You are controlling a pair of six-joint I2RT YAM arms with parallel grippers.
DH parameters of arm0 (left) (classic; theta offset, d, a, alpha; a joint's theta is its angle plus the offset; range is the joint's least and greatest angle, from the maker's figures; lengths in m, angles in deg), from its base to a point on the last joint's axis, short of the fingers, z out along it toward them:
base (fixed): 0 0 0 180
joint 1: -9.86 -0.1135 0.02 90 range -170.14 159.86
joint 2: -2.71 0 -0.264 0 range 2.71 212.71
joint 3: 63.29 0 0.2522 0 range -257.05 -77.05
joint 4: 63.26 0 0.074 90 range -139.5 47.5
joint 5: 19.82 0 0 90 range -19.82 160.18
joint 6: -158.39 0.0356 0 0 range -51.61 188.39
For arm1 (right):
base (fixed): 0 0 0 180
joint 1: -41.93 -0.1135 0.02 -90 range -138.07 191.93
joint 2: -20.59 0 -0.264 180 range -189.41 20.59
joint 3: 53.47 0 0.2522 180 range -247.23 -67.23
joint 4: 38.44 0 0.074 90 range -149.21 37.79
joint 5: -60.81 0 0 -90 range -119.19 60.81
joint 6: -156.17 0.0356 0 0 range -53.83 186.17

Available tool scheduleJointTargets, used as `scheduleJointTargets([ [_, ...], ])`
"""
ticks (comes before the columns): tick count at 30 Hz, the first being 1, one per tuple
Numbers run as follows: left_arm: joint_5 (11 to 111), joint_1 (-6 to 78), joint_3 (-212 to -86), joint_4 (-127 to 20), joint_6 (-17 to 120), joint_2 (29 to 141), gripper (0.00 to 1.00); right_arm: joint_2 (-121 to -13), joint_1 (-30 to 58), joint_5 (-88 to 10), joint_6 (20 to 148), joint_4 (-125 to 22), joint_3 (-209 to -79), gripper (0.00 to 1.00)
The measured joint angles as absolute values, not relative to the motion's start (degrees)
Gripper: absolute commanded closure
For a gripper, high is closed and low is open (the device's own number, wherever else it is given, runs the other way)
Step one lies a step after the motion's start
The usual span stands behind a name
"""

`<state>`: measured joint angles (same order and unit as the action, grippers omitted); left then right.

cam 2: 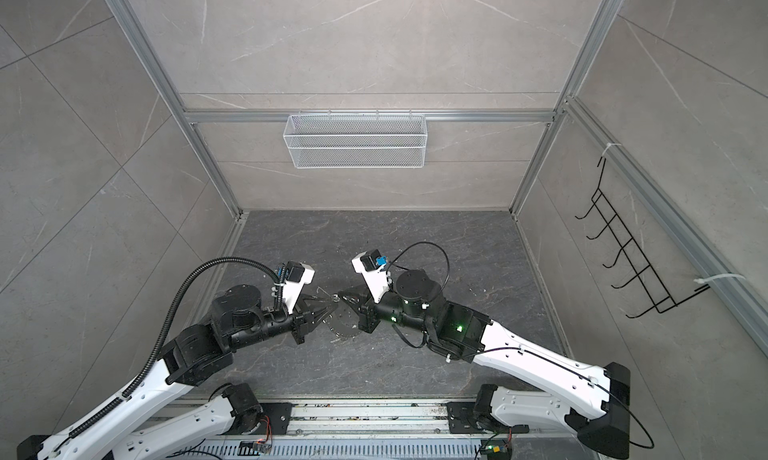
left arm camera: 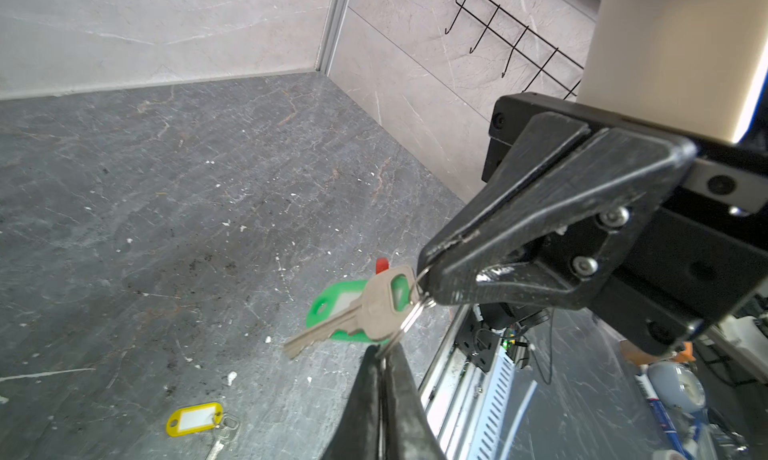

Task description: Remove the keys from the keyring

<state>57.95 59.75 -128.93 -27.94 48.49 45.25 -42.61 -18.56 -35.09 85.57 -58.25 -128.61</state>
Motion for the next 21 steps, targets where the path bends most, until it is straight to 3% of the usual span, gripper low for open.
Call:
scheduleJointTargets([
  [4, 57.65, 59.75, -128.93, -27.94, 48.95, 45.23, 0.75, -42.67, -18.56, -35.63, 85.35, -60.22, -129.99, 1.00],
  [21, 57.54, 59.75, -132.71, -25.21, 53.73, 44.88, 0.74, -44.33, -17.86, -39.94, 83.06, -65.02, -133.70, 1.00],
])
